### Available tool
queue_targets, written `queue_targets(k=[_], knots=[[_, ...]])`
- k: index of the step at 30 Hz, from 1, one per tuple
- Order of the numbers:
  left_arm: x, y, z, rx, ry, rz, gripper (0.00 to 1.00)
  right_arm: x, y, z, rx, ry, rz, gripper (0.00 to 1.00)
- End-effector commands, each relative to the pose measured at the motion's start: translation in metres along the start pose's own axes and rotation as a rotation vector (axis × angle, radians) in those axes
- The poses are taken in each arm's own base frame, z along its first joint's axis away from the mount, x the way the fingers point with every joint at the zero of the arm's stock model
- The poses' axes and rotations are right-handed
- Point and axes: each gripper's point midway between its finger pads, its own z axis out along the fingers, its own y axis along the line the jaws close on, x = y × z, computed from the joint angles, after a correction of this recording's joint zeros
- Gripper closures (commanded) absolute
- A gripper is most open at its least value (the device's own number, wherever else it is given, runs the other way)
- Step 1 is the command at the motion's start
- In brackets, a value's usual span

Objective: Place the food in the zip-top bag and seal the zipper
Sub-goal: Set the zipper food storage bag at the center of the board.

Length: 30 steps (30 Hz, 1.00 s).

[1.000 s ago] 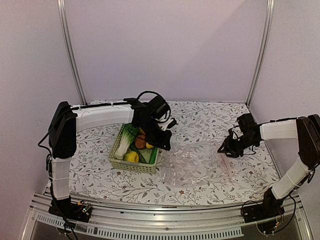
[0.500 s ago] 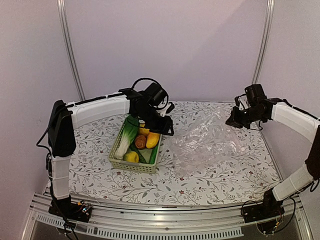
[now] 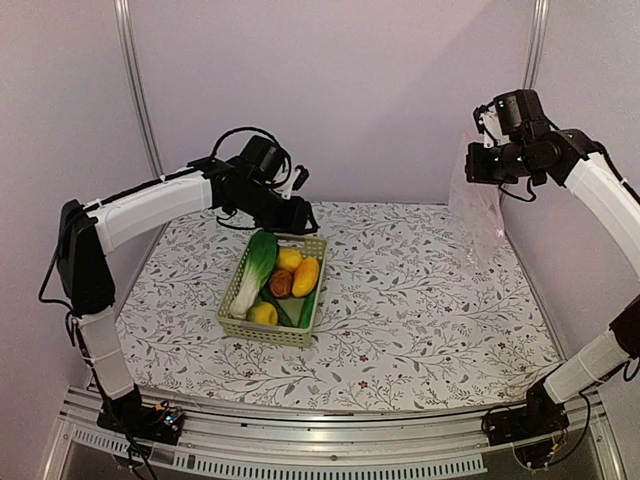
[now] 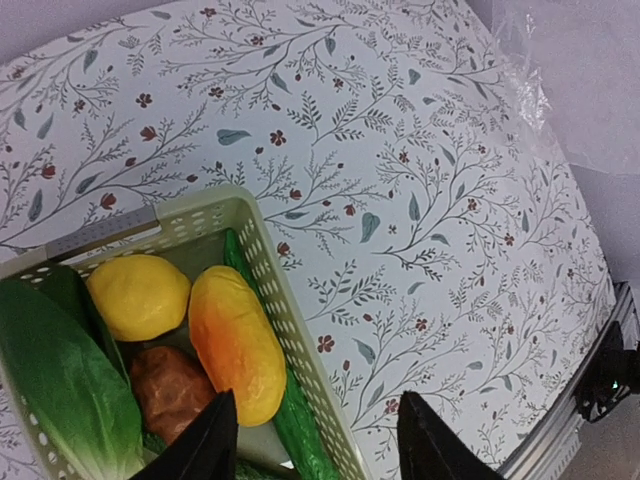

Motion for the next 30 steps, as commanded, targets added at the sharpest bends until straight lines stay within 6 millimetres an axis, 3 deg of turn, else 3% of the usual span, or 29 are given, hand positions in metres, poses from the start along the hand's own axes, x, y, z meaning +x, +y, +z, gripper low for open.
queue_targets(k=[1, 5, 9, 12, 15, 18, 22, 25, 30], knots=[[-0.016, -0.044, -0.015, 0.159, -0.102, -0.010, 0.44, 0.038, 0.051, 0.019, -0.060, 0.133, -0.199, 0.99], [-0.019, -0.041, -0.005, 0.159, -0.106, -0.097, 0.43, 0.089, 0.094, 0.048, -0.148, 0.260, -0.238, 0.97], [-0.001, -0.047, 0.016, 0.269, -0.038, -0.199, 0.43, 0.138, 0.131, 0.064, -0.242, 0.369, -0.242, 0.96], [0.006, -0.055, 0.023, 0.355, -0.056, -0.254, 0.43, 0.171, 0.157, 0.072, -0.341, 0.442, -0.211, 0.90], [0.020, -0.052, 0.035, 0.382, -0.047, -0.309, 0.42, 0.191, 0.178, 0.077, -0.441, 0.494, -0.159, 0.81], [0.029, -0.050, 0.045, 0.367, 0.001, -0.325, 0.43, 0.195, 0.181, 0.078, -0.448, 0.517, -0.141, 0.69], [0.027, -0.043, 0.038, 0.330, -0.025, -0.309, 0.43, 0.186, 0.178, 0.069, -0.439, 0.491, -0.152, 0.68], [0.024, -0.037, 0.030, 0.300, -0.038, -0.288, 0.44, 0.190, 0.165, 0.066, -0.363, 0.478, -0.192, 0.67], [0.012, -0.023, 0.008, 0.218, -0.109, -0.251, 0.45, 0.217, 0.129, 0.076, -0.126, 0.468, -0.359, 0.68]])
